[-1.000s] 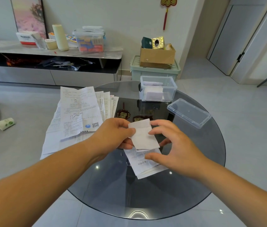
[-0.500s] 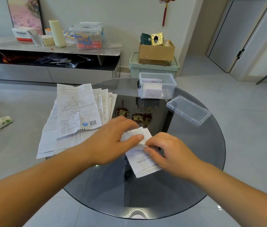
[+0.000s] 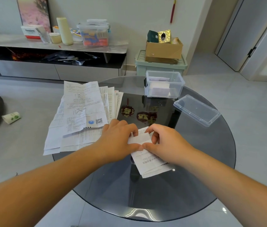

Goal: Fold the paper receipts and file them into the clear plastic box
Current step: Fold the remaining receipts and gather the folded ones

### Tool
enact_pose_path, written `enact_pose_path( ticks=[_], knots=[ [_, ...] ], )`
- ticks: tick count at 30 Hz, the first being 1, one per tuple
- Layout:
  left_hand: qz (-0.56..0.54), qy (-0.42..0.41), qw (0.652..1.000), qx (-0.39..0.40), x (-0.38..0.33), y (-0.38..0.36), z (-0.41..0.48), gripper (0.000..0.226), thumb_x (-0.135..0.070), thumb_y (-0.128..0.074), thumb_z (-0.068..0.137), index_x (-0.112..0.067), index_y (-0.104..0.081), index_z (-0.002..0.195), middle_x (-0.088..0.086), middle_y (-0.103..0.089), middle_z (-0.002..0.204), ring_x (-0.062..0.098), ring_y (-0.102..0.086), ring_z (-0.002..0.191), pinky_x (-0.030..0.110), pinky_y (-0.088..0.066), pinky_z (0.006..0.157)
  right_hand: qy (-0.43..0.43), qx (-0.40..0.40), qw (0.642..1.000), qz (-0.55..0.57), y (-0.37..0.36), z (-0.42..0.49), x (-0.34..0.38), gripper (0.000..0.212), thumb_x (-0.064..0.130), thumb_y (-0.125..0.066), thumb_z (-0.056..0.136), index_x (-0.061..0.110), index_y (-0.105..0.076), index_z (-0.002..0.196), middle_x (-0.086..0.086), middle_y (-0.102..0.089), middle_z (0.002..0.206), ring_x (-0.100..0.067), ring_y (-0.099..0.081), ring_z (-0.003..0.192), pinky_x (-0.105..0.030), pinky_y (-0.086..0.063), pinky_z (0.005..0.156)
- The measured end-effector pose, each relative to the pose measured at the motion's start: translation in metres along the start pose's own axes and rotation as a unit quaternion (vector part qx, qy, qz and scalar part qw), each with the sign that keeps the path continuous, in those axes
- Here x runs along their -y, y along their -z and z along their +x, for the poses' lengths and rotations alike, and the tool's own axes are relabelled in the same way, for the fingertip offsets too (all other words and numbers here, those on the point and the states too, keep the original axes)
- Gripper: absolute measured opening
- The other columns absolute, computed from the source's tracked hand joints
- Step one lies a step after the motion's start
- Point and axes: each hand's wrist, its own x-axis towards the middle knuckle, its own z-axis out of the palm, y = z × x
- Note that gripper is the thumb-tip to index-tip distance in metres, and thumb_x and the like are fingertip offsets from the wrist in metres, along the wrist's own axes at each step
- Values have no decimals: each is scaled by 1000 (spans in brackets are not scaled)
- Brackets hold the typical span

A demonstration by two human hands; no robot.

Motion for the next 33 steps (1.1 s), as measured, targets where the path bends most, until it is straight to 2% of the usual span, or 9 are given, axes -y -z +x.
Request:
enact_pose_path(
  ticks=[2, 5, 6, 14, 20, 25, 27, 30, 33],
  knots=[
    [-15, 8, 1000, 17, 2, 1, 2, 39, -64, -64, 82, -39, -51, 109, -13, -48, 109, 14, -36, 111, 33, -29, 94, -18, 18, 1000, -12, 3, 1, 3, 40, 46, -74, 85, 35, -54, 119, 10, -59, 88, -10, -55, 82, -27, -45, 74],
    [-20, 7, 999, 42, 4, 3, 4, 42, -63, -68, 80, -41, -50, 110, -13, -48, 111, 14, -36, 111, 35, -33, 98, -36, 32, 996, -72, 9, 4, 3, 44, 54, -73, 83, 40, -51, 118, 15, -54, 93, -13, -52, 96, -39, -38, 97],
    [-23, 6, 998, 50, 4, 4, 4, 42, -62, -70, 80, -41, -49, 111, -13, -47, 111, 14, -36, 111, 36, -34, 100, -43, 36, 995, -78, 11, 4, 3, 44, 54, -73, 82, 42, -50, 117, 15, -53, 94, -13, -52, 99, -41, -36, 100],
    [-45, 4, 997, 62, 3, 11, 6, 44, -53, -79, 76, -42, -54, 110, -10, -52, 110, 16, -41, 110, 40, -40, 102, -68, 68, 995, -41, 14, 7, 6, 40, 40, -76, 85, 47, -48, 112, 15, -53, 96, -15, -54, 100, -46, -42, 101],
    [-51, -40, 997, 53, -4, 9, 4, 42, -55, -81, 73, -46, -52, 102, -11, -49, 117, 15, -40, 112, 36, -37, 102, -46, 66, 997, -16, 14, 8, 3, 27, 48, -73, 85, 46, -55, 104, 14, -54, 93, -14, -54, 95, -49, -46, 98],
    [-95, -55, 993, 45, -5, 6, 3, 43, -45, -85, 73, -36, -56, 104, -13, -52, 111, 8, -50, 103, 32, -49, 95, -40, 53, 998, -18, 13, 7, 0, 21, 44, -78, 81, 36, -58, 83, 15, -58, 92, -13, -56, 93, -47, -48, 94],
    [-63, -69, 995, 33, -4, 4, 3, 44, -52, -80, 76, -34, -55, 108, -14, -52, 110, 8, -50, 101, 31, -48, 93, -31, 39, 999, -1, 13, 5, -3, 20, 39, -78, 82, 32, -59, 78, 14, -60, 86, -10, -55, 83, -43, -50, 87],
    [-17, -84, 996, 13, -5, 0, 1, 55, -69, -68, 77, -32, -51, 114, -14, -50, 108, 8, -47, 97, 31, -46, 88, -17, 23, 998, 48, 20, -3, -7, 18, 30, -78, 84, 28, -62, 76, 11, -63, 80, -8, -56, 72, -26, -47, 67],
    [0, -74, 997, 18, -7, -2, -1, 66, -79, -60, 74, -34, -47, 120, -14, -47, 111, 8, -44, 99, 32, -44, 91, -26, -29, 996, 86, 37, -7, -19, 17, 24, -80, 83, 25, -64, 78, 4, -67, 79, -10, -60, 69, -23, -46, 63]
  ],
)
